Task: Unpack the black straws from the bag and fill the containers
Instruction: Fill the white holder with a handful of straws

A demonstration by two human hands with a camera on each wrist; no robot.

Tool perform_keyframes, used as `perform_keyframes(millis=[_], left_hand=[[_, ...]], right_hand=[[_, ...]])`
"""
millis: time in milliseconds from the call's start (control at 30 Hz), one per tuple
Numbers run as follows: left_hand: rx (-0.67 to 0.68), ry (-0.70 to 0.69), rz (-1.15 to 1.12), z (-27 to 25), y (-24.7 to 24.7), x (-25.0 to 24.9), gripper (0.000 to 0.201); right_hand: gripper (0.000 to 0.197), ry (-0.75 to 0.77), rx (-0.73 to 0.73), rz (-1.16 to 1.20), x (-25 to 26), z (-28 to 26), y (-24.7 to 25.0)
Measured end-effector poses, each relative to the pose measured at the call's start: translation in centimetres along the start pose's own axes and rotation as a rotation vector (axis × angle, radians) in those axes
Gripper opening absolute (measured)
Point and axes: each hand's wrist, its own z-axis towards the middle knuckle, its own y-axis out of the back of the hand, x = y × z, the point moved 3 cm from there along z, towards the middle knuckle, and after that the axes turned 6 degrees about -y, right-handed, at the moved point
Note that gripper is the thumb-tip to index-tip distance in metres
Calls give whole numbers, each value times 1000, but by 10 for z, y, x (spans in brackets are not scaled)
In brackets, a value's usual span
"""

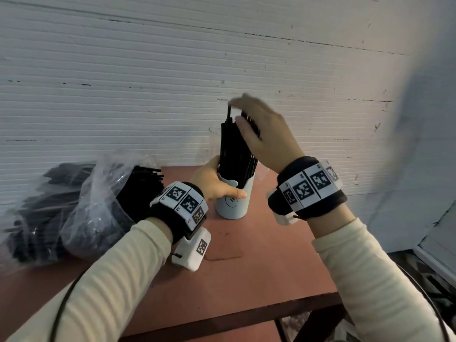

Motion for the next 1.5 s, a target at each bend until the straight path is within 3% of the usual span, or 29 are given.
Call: perform_keyframes(millis=[67,233,367,467,667,767,900,1000,1167,1333,1500], left_hand=[[-12,13,-4,-1,0,-1,95],[-12,45,-12,-4,0,-4,95],[3,62,-45,-7,0,-10,105],[17,59,-61,-7,-2,-13,113],[50,95,-73,-21,5,-23,99],[-33,102,-18,-36,19,-24,103],[-179,5,52,-60,54,-24,63],[-330,-54,87,-82,84,-24,37],[-502,-73,253,-114,132,-11,27],[-425,81,440,-127,156,18,41],[-366,145,402,-135,157,32,49]], right_hand=[[34,0,139,-75,-2,-5,-9],[43,20,48,-71,4,-6,-4],[43,22,222,-250,7,-3,-12],[40,-18,257,-259,7,-1,-10],[48,25,143,-78,19,-2,-1],[41,57,6,47,32,-7,2],[22,40,-32,235,50,-14,-10],[18,-24,137,332,59,-21,-34],[25,-192,540,321,72,-30,-90],[48,-131,933,61,90,-45,-140],[54,-67,986,-38,102,-43,-154]])
